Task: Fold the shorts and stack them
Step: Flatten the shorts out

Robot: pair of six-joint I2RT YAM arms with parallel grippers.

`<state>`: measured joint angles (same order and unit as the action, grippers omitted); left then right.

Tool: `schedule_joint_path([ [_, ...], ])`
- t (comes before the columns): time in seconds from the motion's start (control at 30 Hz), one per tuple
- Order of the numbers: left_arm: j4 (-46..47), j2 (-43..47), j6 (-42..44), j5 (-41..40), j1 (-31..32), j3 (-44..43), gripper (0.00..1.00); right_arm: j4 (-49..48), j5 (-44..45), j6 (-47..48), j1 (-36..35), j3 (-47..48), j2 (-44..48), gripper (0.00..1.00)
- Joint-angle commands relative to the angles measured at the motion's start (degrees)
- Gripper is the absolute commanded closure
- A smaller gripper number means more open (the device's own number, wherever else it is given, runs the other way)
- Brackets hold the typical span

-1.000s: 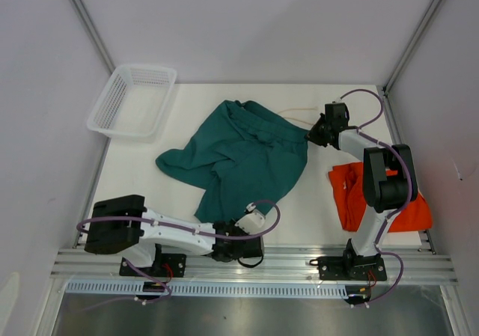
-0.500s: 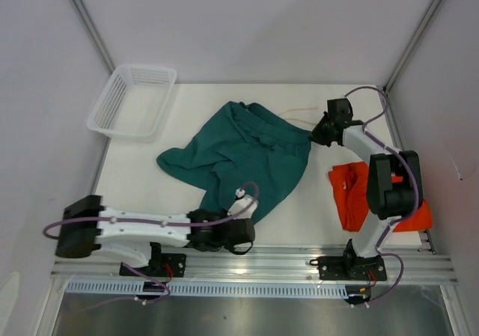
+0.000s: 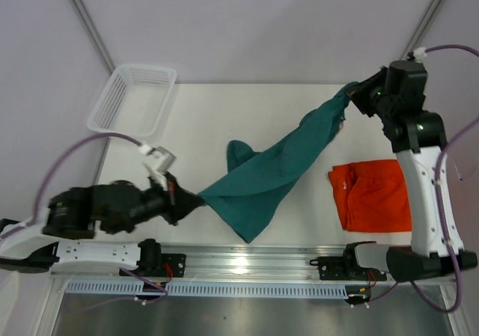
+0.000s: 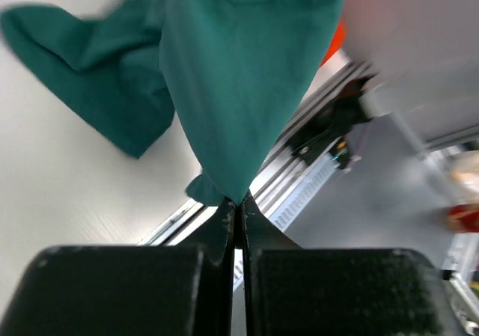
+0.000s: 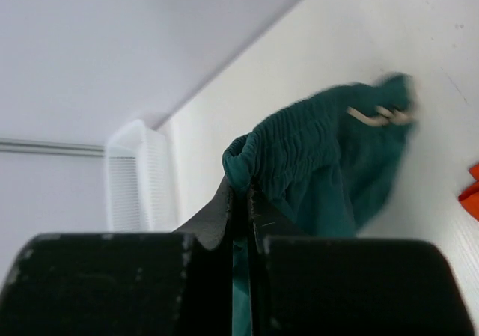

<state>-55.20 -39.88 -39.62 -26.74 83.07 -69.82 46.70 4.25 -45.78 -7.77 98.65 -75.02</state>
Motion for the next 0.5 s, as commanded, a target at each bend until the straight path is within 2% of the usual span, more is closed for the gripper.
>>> schedule_joint_path([
  [0.0, -5.4, 6.5, 4.5, -2.3, -0.2, -9.7, 1.0, 3.5, 0.1, -2.6, 0.6, 5.5, 8.2, 1.0],
  [0.17, -5.1, 10.3, 9.5, -1.4, -0.2, -17.4, 1.0, 5.4, -2.2, -4.1, 0.7, 12.9, 11.8, 1.0],
  [0.27, -5.4, 9.8, 11.9, -1.5, -0.2, -20.6, 1.0, 3.3, -2.7, -4.3, 0.8, 12.5, 12.4, 1.0],
  [0.37, -7.5, 9.5, 13.0, -5.3, -0.1, -24.4, 1.0, 2.2, -2.8, -4.8, 0.8, 11.6, 10.6, 1.0],
  [0.4, -8.1, 9.3, 13.0, -8.8, 0.1, -25.3, 1.0, 1.8, -3.5, -5.3, 0.9, 11.5, 9.8, 1.0],
  [0.47, -7.6, 9.4, 12.7, -12.4, 1.6, -24.5, 1.0, -0.4, -7.0, -6.3, 0.9, 10.5, 7.7, 1.0],
])
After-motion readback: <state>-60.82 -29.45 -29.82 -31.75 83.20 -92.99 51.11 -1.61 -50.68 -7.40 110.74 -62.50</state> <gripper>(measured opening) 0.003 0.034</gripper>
